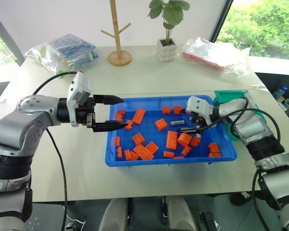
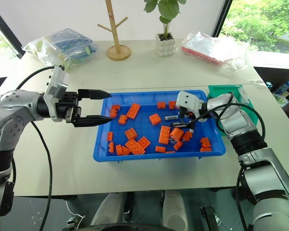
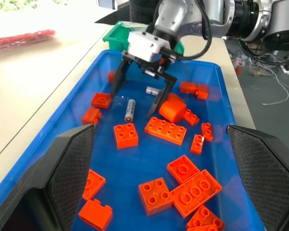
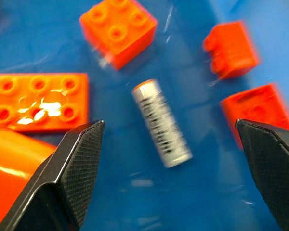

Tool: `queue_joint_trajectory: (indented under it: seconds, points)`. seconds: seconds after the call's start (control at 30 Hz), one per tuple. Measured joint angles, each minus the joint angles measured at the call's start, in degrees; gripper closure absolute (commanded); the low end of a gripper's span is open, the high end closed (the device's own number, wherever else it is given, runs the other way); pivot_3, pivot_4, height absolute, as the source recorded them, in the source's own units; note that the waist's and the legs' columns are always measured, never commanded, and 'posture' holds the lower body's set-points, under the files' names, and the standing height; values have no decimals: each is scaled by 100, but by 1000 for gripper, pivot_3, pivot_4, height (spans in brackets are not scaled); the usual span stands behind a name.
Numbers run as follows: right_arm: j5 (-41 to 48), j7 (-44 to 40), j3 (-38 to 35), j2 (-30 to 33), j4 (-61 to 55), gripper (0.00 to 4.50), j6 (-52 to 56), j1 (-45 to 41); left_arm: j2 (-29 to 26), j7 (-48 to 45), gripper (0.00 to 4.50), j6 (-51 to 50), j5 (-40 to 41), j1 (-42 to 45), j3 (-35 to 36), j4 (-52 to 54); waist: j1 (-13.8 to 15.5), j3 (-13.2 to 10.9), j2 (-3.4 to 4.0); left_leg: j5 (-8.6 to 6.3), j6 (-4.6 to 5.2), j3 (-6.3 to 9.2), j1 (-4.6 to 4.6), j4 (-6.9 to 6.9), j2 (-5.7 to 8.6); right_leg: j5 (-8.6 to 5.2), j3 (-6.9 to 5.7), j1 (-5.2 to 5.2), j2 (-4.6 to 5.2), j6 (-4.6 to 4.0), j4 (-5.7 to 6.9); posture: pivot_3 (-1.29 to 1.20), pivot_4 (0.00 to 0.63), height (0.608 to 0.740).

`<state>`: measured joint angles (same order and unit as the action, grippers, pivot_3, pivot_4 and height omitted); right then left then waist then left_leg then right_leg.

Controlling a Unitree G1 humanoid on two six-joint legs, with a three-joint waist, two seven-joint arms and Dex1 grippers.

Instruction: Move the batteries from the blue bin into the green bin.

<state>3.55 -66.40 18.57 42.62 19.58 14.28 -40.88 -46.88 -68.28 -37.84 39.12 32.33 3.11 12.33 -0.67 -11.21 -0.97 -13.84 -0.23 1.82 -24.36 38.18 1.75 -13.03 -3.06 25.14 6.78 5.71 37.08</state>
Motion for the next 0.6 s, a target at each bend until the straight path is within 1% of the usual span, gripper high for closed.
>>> queue_joint_trajectory:
  seconds: [0.03,0.1,0.13,0.17,0.23,0.27,0.4,0.6]
  points:
    - [1,-18,-9,-7,-54,875,17,25,-4,-2,0,0,-2,0,0,0,-2,0,0,0,0,0,0,0,0,0,0,0,0,0,0,0,150,692]
    - [-2,-39,-39,-27,-158,1977,48,90,-4,-7,0,2,-5,1,0,0,-12,0,0,0,0,1,1,0,0,0,0,0,0,-1,1,0,150,692]
    - [-4,-42,-58,-34,-191,2441,54,136,-4,-10,0,4,-8,1,0,0,-12,0,0,0,0,1,2,0,0,0,0,0,0,0,1,0,150,692]
    - [-5,-46,-73,-40,-204,3062,64,163,-5,-12,0,5,-15,1,0,0,-10,0,0,0,0,1,2,0,0,0,0,0,0,0,1,0,150,692]
    - [-6,-53,-90,-40,-293,4131,142,217,-5,-20,0,18,-25,1,0,0,-5,0,0,0,0,1,1,1,0,1,0,0,0,-1,1,0,150,692]
    - [-6,-52,-102,-40,-344,4455,184,232,-5,-23,0,37,-31,1,0,-1,-4,0,0,0,0,1,1,1,0,1,0,0,0,-1,1,0,150,692]
    - [2,-29,-239,-3,-538,4455,442,326,-4,-31,0,90,-40,2,0,-2,-1,0,0,0,0,1,1,2,0,1,0,0,0,0,1,0,150,692]
    - [217,91,-737,217,-1250,4455,1055,504,5,-54,0,118,-89,34,-17,-49,6,0,0,0,0,2,0,2,0,1,0,0,1,0,1,0,150,692]
